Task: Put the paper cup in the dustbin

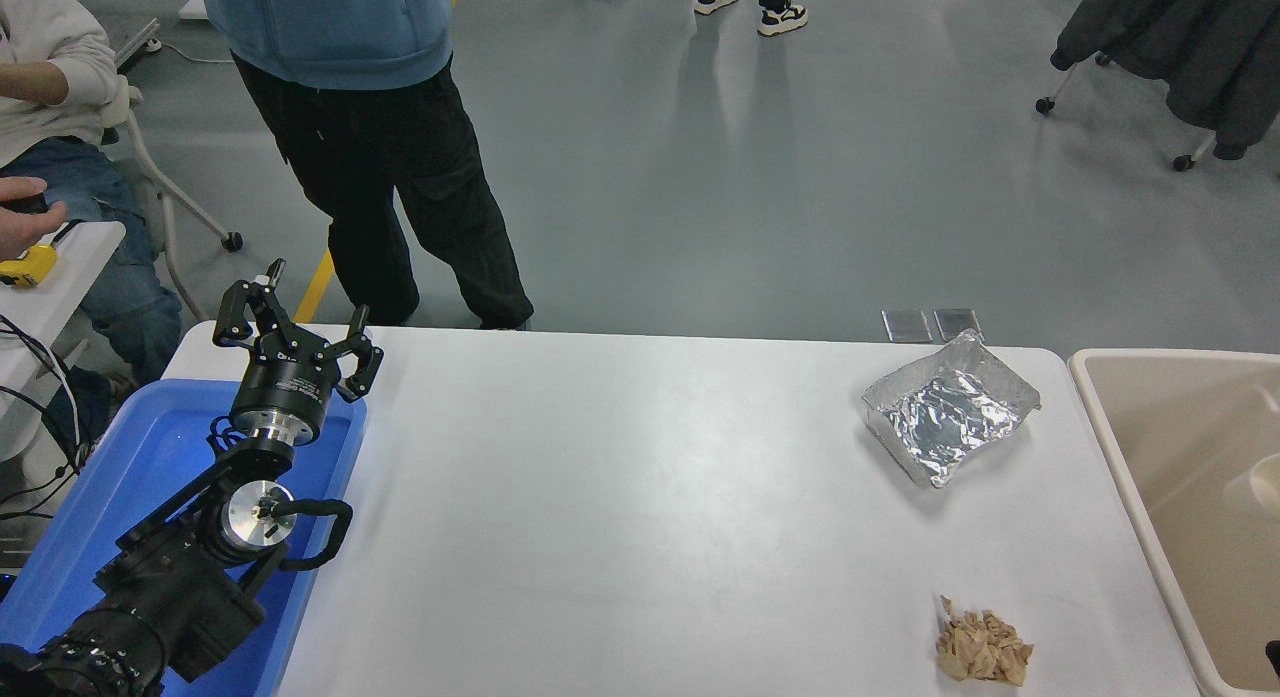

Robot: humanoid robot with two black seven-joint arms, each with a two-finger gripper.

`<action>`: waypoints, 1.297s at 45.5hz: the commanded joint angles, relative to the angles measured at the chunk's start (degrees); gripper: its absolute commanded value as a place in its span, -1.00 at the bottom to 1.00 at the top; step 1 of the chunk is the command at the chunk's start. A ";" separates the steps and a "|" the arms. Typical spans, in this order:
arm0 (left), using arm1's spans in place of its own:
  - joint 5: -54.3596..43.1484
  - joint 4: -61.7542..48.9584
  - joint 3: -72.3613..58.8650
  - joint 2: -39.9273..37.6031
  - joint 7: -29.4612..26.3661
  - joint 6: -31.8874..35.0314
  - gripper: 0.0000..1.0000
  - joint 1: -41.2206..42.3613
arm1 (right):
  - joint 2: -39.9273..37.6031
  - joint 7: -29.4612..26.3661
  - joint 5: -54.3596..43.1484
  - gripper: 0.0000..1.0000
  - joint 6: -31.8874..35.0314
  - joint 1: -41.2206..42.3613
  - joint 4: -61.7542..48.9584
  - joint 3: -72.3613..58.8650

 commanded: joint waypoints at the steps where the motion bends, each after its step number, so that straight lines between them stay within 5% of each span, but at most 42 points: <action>1: 0.00 0.00 0.00 0.00 0.03 0.00 1.00 -0.01 | -0.18 -0.04 0.08 1.00 -0.23 0.19 -0.09 0.15; 36: 0.00 0.00 0.00 0.00 0.03 0.00 1.00 -0.01 | 0.34 0.31 -0.01 1.00 0.47 6.08 0.18 0.32; 46: 0.00 0.00 0.00 0.00 0.03 0.00 1.00 -0.01 | -3.17 0.31 7.46 1.00 17.60 7.13 0.70 14.37; 59: 0.00 0.00 0.00 0.00 0.03 0.00 1.00 -0.01 | -12.83 0.49 7.55 1.00 19.11 7.22 24.14 22.11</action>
